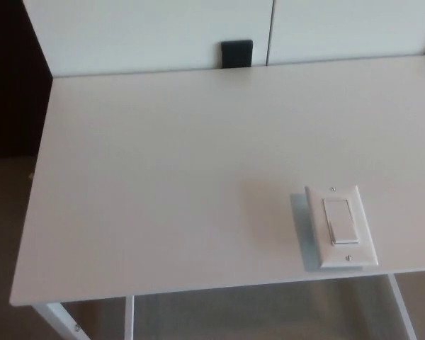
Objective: The robot walk towards a table in front and then clicks the light switch button using the right hand's index finger
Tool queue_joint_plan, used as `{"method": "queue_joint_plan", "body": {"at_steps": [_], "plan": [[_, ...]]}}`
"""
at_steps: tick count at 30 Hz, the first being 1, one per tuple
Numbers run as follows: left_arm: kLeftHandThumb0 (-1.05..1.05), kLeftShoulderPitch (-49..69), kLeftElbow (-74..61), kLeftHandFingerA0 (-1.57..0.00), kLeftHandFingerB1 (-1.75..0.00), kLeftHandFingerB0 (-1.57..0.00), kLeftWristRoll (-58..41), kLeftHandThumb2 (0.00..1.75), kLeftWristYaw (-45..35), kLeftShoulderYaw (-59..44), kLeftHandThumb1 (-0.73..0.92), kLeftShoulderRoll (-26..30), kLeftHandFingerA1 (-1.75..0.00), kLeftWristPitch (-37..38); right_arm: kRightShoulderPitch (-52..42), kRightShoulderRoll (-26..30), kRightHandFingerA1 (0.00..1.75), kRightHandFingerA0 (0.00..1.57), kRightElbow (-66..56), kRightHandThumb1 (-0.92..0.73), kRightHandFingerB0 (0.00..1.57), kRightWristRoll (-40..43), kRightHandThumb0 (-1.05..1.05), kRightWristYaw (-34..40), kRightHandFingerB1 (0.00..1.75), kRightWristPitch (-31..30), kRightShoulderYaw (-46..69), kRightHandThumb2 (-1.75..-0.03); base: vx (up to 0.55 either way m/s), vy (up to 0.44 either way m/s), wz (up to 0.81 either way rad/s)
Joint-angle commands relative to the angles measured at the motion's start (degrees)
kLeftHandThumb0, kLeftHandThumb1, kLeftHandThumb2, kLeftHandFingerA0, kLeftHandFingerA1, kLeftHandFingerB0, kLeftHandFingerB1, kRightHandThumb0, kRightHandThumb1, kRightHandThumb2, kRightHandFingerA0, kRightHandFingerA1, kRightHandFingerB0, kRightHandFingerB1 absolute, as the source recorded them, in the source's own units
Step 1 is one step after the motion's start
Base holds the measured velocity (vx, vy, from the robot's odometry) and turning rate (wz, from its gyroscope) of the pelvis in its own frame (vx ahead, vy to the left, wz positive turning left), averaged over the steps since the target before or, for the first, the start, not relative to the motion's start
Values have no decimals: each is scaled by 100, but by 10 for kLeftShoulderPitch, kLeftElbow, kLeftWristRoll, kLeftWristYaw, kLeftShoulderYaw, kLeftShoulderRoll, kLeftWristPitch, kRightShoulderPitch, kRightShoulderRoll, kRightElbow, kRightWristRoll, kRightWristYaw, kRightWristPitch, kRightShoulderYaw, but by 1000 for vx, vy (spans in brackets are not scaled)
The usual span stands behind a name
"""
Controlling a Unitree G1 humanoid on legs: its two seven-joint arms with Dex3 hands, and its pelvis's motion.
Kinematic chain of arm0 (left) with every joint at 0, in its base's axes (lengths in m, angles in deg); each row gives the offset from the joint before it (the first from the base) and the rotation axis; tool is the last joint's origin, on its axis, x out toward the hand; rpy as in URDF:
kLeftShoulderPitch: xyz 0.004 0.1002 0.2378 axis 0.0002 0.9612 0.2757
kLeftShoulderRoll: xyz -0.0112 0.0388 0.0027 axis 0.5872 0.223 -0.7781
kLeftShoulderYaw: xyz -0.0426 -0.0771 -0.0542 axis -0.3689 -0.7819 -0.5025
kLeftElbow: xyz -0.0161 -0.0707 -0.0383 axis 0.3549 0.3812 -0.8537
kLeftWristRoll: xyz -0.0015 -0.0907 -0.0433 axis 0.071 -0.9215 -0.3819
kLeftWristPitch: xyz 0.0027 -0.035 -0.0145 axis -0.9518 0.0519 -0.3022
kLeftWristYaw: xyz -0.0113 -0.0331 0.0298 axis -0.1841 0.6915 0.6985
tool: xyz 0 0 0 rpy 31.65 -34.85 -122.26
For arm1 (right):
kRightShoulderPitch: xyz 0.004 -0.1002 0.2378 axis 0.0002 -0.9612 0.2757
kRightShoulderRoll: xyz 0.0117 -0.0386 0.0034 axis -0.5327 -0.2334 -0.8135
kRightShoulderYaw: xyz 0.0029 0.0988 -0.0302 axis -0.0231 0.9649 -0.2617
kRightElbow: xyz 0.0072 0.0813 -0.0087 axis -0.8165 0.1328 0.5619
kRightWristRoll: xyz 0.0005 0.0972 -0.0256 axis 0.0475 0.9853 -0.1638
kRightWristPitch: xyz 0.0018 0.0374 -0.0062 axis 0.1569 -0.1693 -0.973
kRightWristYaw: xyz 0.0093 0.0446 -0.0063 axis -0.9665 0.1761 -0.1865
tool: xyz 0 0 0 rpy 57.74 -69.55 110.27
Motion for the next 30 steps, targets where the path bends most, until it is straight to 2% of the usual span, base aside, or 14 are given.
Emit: {"method": "queue_joint_plan", "body": {"at_steps": [1,9,12,16,17,19,20,21,30], "plan": [[-37,2,-3,-39,-34,-35,18,58,6,1,58,17,-39,-25,2,2,70,69,2,-42,43,-6,-62,7,56,-9,-2,-88,0,101,-6],[-35,5,-23,-39,-34,-35,15,58,9,-2,58,18,-39,-34,7,6,71,71,-17,-42,42,-9,-62,7,56,-25,-7,-88,-39,254,3],[-35,5,-30,-41,-34,-37,19,57,13,0,58,19,-38,-32,19,8,71,71,6,-42,43,-11,-63,8,56,-8,-7,-88,1,18,9],[-34,-6,-34,-41,-34,-36,11,58,13,-3,57,15,-39,-47,25,11,71,71,-14,-42,41,-10,-62,4,55,-29,-8,-89,3,-79,7],[-35,-10,-30,-39,-34,-35,7,57,7,-4,58,15,-39,-42,21,10,58,70,-32,-54,53,-7,-63,1,49,-35,-7,-57,15,-98,7],[-35,-9,-35,-40,-34,-35,10,58,10,-4,58,15,-39,-43,18,13,58,69,-44,-56,54,-10,-61,0,50,-37,-9,-56,25,-93,5],[-34,-8,-40,-40,-34,-35,8,58,9,-4,58,15,-39,-44,17,13,57,69,-48,-57,55,-11,-60,1,50,-40,-9,-57,49,-82,3],[-33,-7,-46,-41,-34,-37,6,57,8,-6,57,14,-39,-49,17,12,70,68,-48,-45,44,-11,-61,2,58,-39,-9,-89,0,0,0],[-28,-10,-45,-41,-35,-37,-1,57,-1,-8,58,13,-40,-53,46,18,71,72,13,-45,45,-27,-66,8,58,2,-18,-91,0,0,0]]}}
